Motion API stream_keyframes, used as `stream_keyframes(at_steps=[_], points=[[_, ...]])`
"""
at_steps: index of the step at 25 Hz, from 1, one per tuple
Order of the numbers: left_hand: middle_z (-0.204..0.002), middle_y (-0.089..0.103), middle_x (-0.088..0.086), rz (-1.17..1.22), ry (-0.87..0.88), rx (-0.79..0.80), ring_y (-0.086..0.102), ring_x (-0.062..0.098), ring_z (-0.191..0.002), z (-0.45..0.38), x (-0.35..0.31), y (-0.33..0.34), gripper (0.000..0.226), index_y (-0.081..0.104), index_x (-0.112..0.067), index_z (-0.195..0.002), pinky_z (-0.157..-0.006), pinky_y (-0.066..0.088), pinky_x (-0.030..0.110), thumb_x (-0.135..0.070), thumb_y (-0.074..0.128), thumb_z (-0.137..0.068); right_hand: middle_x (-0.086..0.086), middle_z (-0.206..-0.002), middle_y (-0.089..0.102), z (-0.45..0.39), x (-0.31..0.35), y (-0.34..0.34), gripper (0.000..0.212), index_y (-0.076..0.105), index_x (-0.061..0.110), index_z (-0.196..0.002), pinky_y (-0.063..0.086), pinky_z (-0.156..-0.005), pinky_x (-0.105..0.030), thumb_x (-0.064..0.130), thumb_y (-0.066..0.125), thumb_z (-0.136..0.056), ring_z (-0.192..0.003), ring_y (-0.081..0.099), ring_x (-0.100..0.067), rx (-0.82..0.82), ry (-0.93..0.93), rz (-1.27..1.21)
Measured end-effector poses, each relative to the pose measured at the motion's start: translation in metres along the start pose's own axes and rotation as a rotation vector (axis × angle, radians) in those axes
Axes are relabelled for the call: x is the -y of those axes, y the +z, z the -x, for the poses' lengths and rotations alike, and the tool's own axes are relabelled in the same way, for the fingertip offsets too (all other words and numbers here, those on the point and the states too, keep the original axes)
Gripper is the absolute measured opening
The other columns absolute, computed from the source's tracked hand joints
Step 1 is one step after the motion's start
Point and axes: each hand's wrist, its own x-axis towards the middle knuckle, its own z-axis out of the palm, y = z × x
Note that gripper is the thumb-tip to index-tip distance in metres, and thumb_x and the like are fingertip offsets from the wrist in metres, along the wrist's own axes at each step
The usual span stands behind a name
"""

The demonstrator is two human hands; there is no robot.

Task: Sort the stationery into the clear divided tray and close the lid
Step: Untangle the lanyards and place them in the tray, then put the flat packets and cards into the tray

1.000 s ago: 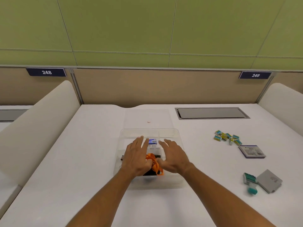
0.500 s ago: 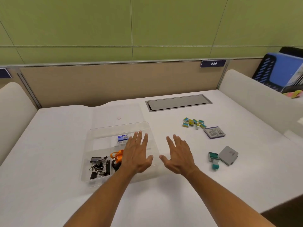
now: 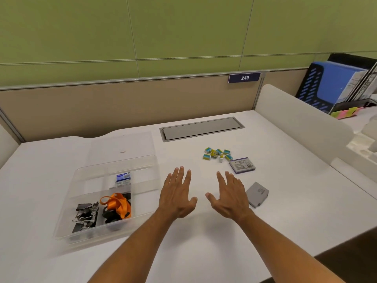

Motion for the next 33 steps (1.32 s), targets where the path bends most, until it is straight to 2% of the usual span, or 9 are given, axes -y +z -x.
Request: stream_keyframes(at_steps=[6,10,15,19,22,24,27,33], points=[[-0.161,-0.011,0.008,-0.002,0.005,0.047,-0.011,0.024,-0.149,-0.023,-0.048,0.022,0.086,-0.006,-0.021,-0.153,-0.12,-0.006,0.04,-0.055,0.04,-0.089,-0.016,-0.158,0.016,-0.002,-0.061,-0.009,0.081,0.013,0.018,-0.152,0.012,-0.119,-0.044,0.059,0.039,-0.088,-0.146,0.015,-0.03,0.007,0.073,-0.024],[-0.161,-0.01,0.009,-0.009,0.011,0.073,-0.01,0.024,-0.149,-0.04,-0.072,0.034,0.086,-0.005,-0.02,-0.153,-0.119,-0.006,0.04,-0.054,0.041,-0.089,-0.017,-0.158,0.017,-0.004,-0.102,-0.012,0.081,0.012,0.016,-0.152,0.014,-0.119,-0.041,0.05,0.037,-0.083,-0.146,0.016,-0.031,0.05,0.111,-0.027],[-0.162,-0.008,0.009,-0.012,0.005,0.1,-0.008,0.024,-0.149,-0.06,-0.096,0.045,0.086,-0.004,-0.02,-0.153,-0.119,-0.005,0.038,-0.053,0.043,-0.089,-0.014,-0.155,0.024,-0.013,-0.131,-0.011,0.09,0.014,0.016,-0.151,0.023,-0.115,-0.041,0.051,0.056,-0.079,-0.142,0.023,-0.03,0.132,0.143,-0.051],[-0.162,-0.008,0.009,0.001,0.008,0.118,-0.008,0.024,-0.149,-0.074,-0.108,0.049,0.087,-0.004,-0.019,-0.153,-0.119,-0.004,0.037,-0.051,0.045,-0.089,-0.013,-0.141,0.039,-0.02,-0.143,-0.004,0.092,0.018,0.016,-0.148,0.037,-0.102,-0.04,0.06,0.054,-0.075,-0.126,0.039,-0.03,0.197,0.109,0.028],[-0.162,-0.006,0.009,0.017,0.001,0.132,-0.006,0.024,-0.149,-0.085,-0.114,0.051,0.087,-0.002,-0.019,-0.154,-0.12,-0.001,0.037,-0.05,0.046,-0.088,-0.014,-0.135,0.039,-0.031,-0.149,-0.004,0.097,0.021,0.018,-0.147,0.04,-0.096,-0.04,0.064,0.057,-0.069,-0.121,0.039,-0.031,0.229,0.109,0.036],[-0.162,-0.002,0.009,0.027,-0.002,0.133,-0.003,0.024,-0.149,-0.095,-0.118,0.051,0.086,0.0,-0.018,-0.154,-0.121,0.003,0.038,-0.05,0.046,-0.089,-0.014,-0.132,0.037,-0.039,-0.154,-0.007,0.104,0.023,0.02,-0.145,0.042,-0.095,-0.039,0.065,0.06,-0.059,-0.12,0.037,-0.031,0.271,0.132,-0.02],[-0.162,0.003,0.009,0.05,-0.001,0.138,0.001,0.024,-0.149,-0.115,-0.126,0.05,0.083,0.004,-0.017,-0.154,-0.12,0.007,0.037,-0.049,0.046,-0.09,-0.011,-0.127,0.032,-0.051,-0.164,-0.012,0.1,0.031,0.023,-0.138,0.046,-0.093,-0.037,0.06,0.069,-0.054,-0.118,0.037,-0.031,0.313,0.159,-0.165],[-0.159,0.017,0.011,0.116,0.025,0.155,0.016,0.026,-0.146,-0.171,-0.145,0.053,0.077,0.012,-0.014,-0.152,-0.116,0.023,0.043,-0.04,0.051,-0.091,-0.003,-0.109,0.034,-0.079,-0.183,-0.022,0.089,0.041,0.028,-0.127,0.048,-0.093,-0.034,0.061,0.067,-0.048,-0.106,0.05,-0.028,0.143,0.152,-0.426]])
